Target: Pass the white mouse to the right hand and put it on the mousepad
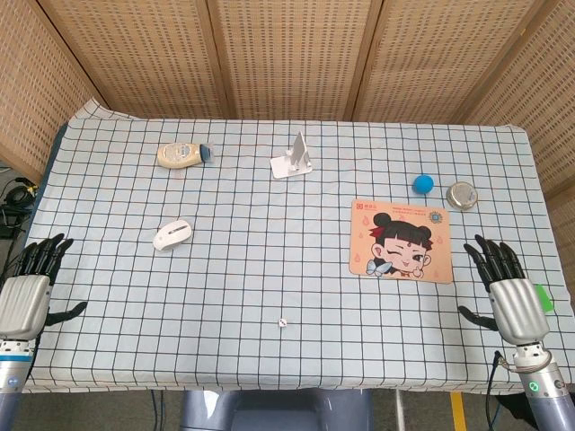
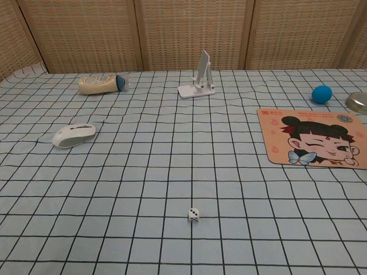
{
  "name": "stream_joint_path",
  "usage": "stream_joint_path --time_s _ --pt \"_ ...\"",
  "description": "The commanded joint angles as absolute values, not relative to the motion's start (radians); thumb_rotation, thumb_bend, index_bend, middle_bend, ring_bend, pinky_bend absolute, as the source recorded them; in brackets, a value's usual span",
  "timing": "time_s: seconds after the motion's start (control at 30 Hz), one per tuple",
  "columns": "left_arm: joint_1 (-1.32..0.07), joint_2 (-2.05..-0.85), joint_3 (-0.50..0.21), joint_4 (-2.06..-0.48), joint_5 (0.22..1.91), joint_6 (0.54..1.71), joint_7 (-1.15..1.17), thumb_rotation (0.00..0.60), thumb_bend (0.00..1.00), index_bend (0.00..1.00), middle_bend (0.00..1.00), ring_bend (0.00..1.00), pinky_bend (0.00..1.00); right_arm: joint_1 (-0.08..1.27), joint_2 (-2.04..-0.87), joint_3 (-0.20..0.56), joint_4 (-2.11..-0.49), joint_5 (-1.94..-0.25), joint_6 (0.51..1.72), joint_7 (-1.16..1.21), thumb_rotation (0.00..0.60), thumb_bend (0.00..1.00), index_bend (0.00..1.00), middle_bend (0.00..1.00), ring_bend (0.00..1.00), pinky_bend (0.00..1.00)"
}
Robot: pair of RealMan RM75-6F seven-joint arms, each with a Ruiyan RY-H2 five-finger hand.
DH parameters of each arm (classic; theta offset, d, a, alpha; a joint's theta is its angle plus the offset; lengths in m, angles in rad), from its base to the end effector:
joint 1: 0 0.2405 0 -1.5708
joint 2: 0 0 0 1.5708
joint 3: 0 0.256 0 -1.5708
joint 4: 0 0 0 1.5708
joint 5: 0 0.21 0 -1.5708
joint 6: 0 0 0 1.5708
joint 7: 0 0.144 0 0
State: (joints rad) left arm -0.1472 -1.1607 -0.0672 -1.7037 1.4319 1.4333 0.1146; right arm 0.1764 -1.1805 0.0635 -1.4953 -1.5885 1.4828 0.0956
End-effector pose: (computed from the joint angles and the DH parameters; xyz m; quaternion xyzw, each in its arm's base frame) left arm -0.2863 0.2006 0.1362 -0.5960 -0.4019 -0.3907 0.5749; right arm -0.2981 -0.2129 0.1467 0.6252 -0.3508 0.4428 0.5385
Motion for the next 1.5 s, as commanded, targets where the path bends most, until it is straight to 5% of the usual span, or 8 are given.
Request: stream_joint_path --time_s 0.03,0.57,0.8,1.1,1.5 --pt "-0.147 -1.161 -0.067 -1.704 1.432 1.433 0.115 0.600 0.10 0.06 0.00 0.00 0.00 0.176 -1.180 0.063 -1.495 -1.589 1.483 0.096 0.600 0.09 0.07 0.00 0.00 0.00" --pt "-0.178 -1.194 -0.092 -1.728 1.348 1.373 0.175 0.600 0.10 0.06 0.00 0.00 0.00 0.180 -1.174 0.061 -1.496 -1.590 1.475 0.122 0.600 0.09 0.07 0.00 0.00 0.00" --pt "-0.264 -1.225 -0.181 -1.755 1.193 1.296 0.308 0.600 0.12 0.09 0.00 0.00 0.00 0.184 -1.167 0.063 -1.490 -1.587 1.469 0.159 0.600 0.09 0.07 0.00 0.00 0.00" --pt "-0.455 -1.319 -0.286 -1.687 0.882 1.128 0.528 0.600 0.12 0.16 0.00 0.00 0.13 0.192 -1.159 0.069 -1.472 -1.566 1.444 0.221 0.600 0.09 0.07 0.00 0.00 0.00" --pt "-0.632 -1.450 -0.318 -1.524 0.637 1.071 0.701 0.600 0.17 0.22 0.01 0.03 0.18 0.204 -1.159 0.070 -1.448 -1.549 1.410 0.266 0.600 0.09 0.07 0.00 0.00 0.00"
